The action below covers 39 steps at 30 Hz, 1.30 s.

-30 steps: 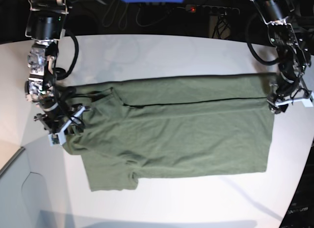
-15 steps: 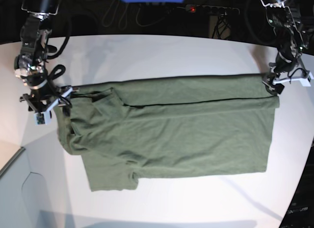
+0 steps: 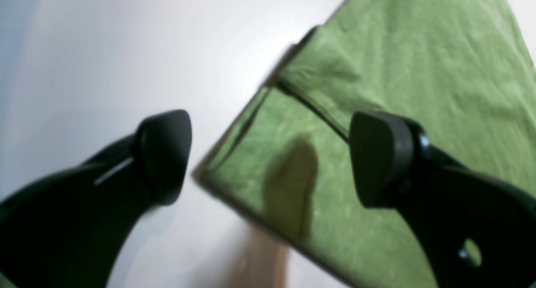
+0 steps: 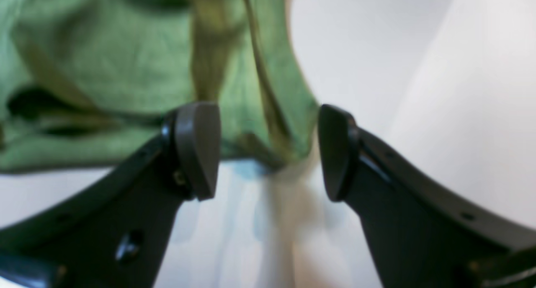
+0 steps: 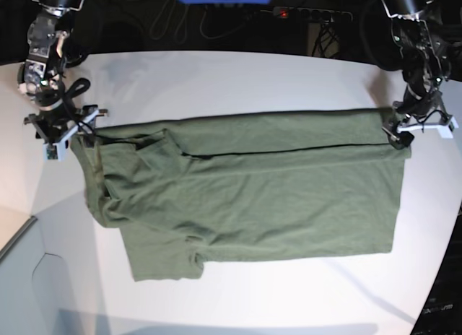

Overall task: Layout the t-shirt on the table in an organized manner, then fold the t-shirt properly
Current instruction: 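Fold the held edge over the shirt body, moving both grippers away from the robot, then lower the folded edge and open both grippers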

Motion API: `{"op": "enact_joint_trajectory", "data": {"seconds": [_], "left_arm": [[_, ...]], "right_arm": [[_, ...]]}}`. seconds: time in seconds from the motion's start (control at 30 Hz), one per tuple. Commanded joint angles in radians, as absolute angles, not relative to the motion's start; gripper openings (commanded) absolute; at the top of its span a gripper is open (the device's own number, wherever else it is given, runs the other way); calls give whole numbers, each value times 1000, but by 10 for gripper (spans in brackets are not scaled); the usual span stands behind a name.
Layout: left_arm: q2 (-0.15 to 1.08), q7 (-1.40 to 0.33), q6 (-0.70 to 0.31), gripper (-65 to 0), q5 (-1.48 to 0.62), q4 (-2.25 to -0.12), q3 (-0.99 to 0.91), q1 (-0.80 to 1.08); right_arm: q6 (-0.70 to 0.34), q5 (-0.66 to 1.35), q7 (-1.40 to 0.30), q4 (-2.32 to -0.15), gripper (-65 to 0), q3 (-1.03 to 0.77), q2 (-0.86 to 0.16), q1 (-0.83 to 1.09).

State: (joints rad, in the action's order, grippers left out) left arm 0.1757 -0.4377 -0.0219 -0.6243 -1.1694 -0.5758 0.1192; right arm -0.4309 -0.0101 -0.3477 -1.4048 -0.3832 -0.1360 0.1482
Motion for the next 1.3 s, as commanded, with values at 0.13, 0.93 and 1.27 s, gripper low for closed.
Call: {"op": "enact_joint_trajectory", "data": {"seconds": [0.13,0.93,1.27], "left_arm": [[183,-532,-5,-172,-634,-1147,-499,130],[242,-533,-5,-650,-634,-1036,-495,96],[243,-533,-5,-650,-634,-1036,-499,96]], "right_arm": [[-429,1,-321,-1411,-277,-386,-150,142],[-429,1,-318,-1187,-278,-384,-262,-45],[-429,-1,-320,-1185,-278,-384,-255,-35]]}}
